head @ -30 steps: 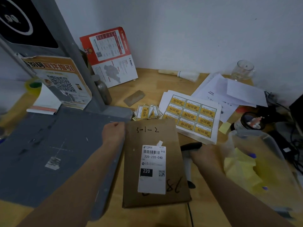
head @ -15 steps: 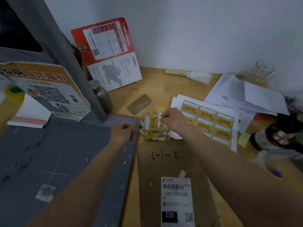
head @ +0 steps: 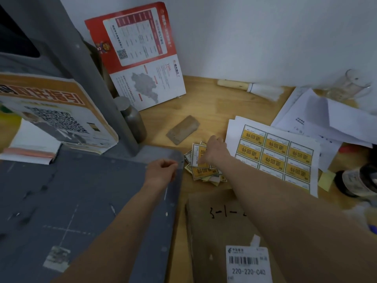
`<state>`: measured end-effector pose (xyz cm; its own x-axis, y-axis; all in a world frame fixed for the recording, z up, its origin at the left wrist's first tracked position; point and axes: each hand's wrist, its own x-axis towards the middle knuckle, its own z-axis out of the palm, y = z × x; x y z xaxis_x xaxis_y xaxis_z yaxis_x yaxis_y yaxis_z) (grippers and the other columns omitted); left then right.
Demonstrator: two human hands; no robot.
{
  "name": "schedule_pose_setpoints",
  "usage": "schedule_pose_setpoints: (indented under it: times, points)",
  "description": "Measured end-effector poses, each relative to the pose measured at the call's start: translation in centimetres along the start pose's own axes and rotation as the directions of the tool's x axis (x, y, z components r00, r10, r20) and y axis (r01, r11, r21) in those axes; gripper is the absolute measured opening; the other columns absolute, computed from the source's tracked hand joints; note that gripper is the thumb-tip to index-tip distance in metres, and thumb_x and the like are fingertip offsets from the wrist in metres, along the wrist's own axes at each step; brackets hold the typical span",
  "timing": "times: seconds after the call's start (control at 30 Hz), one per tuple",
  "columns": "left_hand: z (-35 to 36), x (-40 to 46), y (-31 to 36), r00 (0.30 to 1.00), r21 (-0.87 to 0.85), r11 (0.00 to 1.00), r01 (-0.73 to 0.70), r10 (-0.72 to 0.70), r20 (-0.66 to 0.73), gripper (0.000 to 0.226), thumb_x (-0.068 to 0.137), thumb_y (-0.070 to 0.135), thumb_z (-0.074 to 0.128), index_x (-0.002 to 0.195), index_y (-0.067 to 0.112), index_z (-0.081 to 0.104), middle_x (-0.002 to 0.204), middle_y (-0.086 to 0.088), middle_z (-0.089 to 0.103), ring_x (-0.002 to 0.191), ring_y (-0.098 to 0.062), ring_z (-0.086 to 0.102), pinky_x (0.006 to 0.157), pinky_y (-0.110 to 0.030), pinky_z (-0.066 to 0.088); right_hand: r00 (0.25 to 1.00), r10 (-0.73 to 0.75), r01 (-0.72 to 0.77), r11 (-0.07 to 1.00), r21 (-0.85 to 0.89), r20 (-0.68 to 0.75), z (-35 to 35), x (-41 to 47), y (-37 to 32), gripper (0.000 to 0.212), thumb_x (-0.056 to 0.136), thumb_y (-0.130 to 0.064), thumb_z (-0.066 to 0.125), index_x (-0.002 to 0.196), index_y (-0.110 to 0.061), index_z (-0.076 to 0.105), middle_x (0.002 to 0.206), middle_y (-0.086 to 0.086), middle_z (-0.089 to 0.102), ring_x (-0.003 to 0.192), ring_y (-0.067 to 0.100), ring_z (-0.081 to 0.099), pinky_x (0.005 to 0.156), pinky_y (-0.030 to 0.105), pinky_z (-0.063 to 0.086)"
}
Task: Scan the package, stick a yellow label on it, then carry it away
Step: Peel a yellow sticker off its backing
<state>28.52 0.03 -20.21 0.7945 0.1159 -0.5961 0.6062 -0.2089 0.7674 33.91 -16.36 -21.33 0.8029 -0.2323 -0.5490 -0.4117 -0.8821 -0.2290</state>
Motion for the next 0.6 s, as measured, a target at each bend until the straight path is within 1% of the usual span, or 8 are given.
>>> schedule_pose_setpoints:
  times: [0.03, 0.1, 0.17, 0.27, 0.4, 0.5, 0.53, 0.6]
  points:
    - [0.03, 0.15, -0.05, 1.000, 0.000, 1.000, 0.001, -0.001, 0.004, 0.011, 0.090, 0.006, 0.059, 0.081, 0.010, 0.065, 0.067, -0.004, 0.060, 0.060, -0.015, 0.054, 0.064, -0.027, 0.049, 1.000, -0.010, 0.010, 0.999, -0.033, -0.012, 0.16, -0.04, -0.08, 0.087, 0.070, -0.032, 0.080, 0.134, -0.003, 0.029, 0.139, 0.018, 0.033, 0.131, 0.033, 0.032, 0.104, 0.040, 0.036]
    - [0.04, 0.35, -0.08, 1.000, -0.007, 1.000, 0.004, -0.004, 0.012, 0.011, 0.090, 0.006, 0.059, 0.082, 0.010, 0.065, 0.068, -0.004, 0.060, 0.061, -0.014, 0.055, 0.063, -0.026, 0.050, 0.998, -0.044, 0.040, 0.995, -0.095, -0.036, 0.41, 0.05, -0.20, 0.086, 0.070, -0.032, 0.080, 0.134, -0.002, 0.030, 0.138, 0.018, 0.034, 0.130, 0.033, 0.033, 0.104, 0.040, 0.035]
    - [0.03, 0.47, -0.14, 1.000, -0.002, 1.000, 0.008, -0.008, 0.026, 0.014, 0.090, 0.007, 0.059, 0.079, 0.014, 0.063, 0.070, -0.003, 0.060, 0.063, -0.013, 0.056, 0.065, -0.025, 0.051, 0.997, -0.060, 0.056, 0.993, -0.104, -0.043, 0.50, 0.21, -0.22, 0.086, 0.069, -0.032, 0.081, 0.133, -0.003, 0.032, 0.137, 0.017, 0.034, 0.129, 0.033, 0.033, 0.103, 0.041, 0.036]
    - [0.05, 0.39, -0.26, 0.999, 0.000, 1.000, 0.014, -0.014, 0.043, 0.008, 0.091, 0.008, 0.059, 0.086, 0.011, 0.065, 0.072, -0.004, 0.061, 0.065, -0.013, 0.056, 0.069, -0.027, 0.052, 0.996, -0.089, 0.086, 0.992, -0.094, -0.032, 0.65, 0.49, -0.10, 0.091, 0.067, -0.032, 0.083, 0.136, -0.006, 0.030, 0.138, 0.016, 0.032, 0.130, 0.033, 0.031, 0.103, 0.044, 0.037]
    - [0.22, 0.37, -0.52, 0.998, 0.000, 0.999, 0.039, -0.039, 0.055, 0.015, 0.090, 0.007, 0.059, 0.077, 0.016, 0.062, 0.071, -0.004, 0.060, 0.063, -0.012, 0.055, 0.063, -0.023, 0.050, 0.993, -0.116, 0.114, 0.986, -0.124, -0.015, 0.63, 0.54, 0.12, 0.092, 0.064, -0.035, 0.083, 0.135, -0.008, 0.030, 0.138, 0.016, 0.031, 0.129, 0.034, 0.030, 0.102, 0.045, 0.037]
    - [0.40, 0.19, -0.72, 0.997, -0.011, 0.998, 0.056, -0.055, 0.060, 0.006, 0.090, 0.007, 0.059, 0.088, 0.008, 0.065, 0.069, -0.004, 0.059, 0.062, -0.012, 0.054, 0.062, -0.023, 0.049, 0.994, -0.110, 0.110, 0.977, -0.184, 0.011, 0.43, 0.36, 0.07, 0.095, 0.063, -0.039, 0.084, 0.134, -0.004, 0.031, 0.138, 0.016, 0.030, 0.129, 0.034, 0.030, 0.103, 0.044, 0.037]
    - [0.42, 0.12, -0.81, 0.997, -0.009, 0.998, 0.057, -0.057, 0.062, 0.006, 0.090, 0.007, 0.059, 0.092, 0.006, 0.065, 0.069, -0.005, 0.059, 0.062, -0.013, 0.054, 0.063, -0.023, 0.050, 0.994, -0.108, 0.107, 0.976, -0.190, 0.006, 0.39, 0.30, 0.02, 0.095, 0.063, -0.038, 0.084, 0.134, -0.003, 0.030, 0.138, 0.016, 0.031, 0.130, 0.033, 0.031, 0.103, 0.043, 0.037]
    - [0.40, 0.04, -0.95, 0.996, 0.002, 0.998, 0.056, -0.056, 0.070, 0.008, 0.090, 0.009, 0.059, 0.095, 0.005, 0.065, 0.071, -0.004, 0.060, 0.064, -0.013, 0.054, 0.064, -0.024, 0.050, 0.996, -0.084, 0.081, 0.987, -0.140, -0.018, 0.47, 0.31, 0.07, 0.086, 0.065, -0.030, 0.084, 0.130, -0.005, 0.033, 0.135, 0.014, 0.037, 0.126, 0.032, 0.037, 0.098, 0.042, 0.041]
